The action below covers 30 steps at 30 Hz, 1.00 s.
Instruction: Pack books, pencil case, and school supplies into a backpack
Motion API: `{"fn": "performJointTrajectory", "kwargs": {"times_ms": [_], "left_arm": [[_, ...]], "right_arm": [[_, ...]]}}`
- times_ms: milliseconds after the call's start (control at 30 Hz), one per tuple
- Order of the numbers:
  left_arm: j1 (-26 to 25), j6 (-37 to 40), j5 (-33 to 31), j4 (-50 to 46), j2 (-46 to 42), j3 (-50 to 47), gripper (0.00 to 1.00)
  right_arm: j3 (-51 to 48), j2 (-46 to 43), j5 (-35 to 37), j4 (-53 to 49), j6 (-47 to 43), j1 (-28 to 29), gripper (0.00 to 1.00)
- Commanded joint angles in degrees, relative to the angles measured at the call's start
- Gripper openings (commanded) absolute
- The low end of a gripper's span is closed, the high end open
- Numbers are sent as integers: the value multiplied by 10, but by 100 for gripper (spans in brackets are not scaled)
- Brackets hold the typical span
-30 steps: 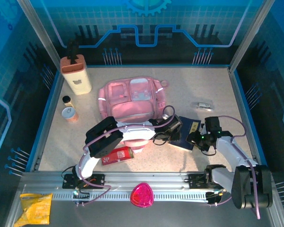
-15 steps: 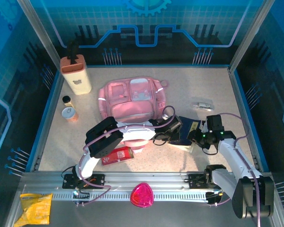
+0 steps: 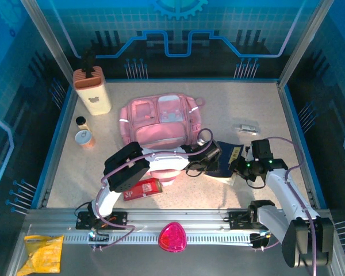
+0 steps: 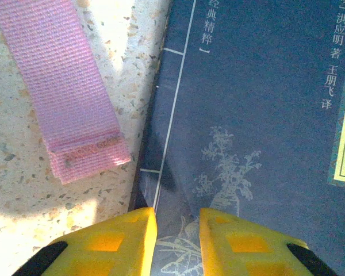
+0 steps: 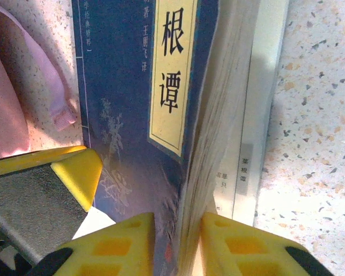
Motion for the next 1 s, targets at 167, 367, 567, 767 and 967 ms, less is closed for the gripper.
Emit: {"fn": "performJointTrajectory", "kwargs": {"times_ms": [167, 367, 567, 767, 967], "left_arm": [[1, -5, -22, -53, 24, 2, 28], [1, -6, -22, -55, 24, 3, 28], [3, 5, -22, -75, 8, 16, 37], [21, 11, -16, -67, -83, -10, 54], [62, -15, 16, 10, -244, -137, 71]], "right_arm": [[24, -7, -7, -23, -14, 8, 17], [24, -9, -11, -26, -16, 8, 12], [33, -21, -26, -28, -11, 7, 5], [60, -43, -48, -37, -10, 6, 2], [104, -69, -91, -54, -7, 6, 0]]}}
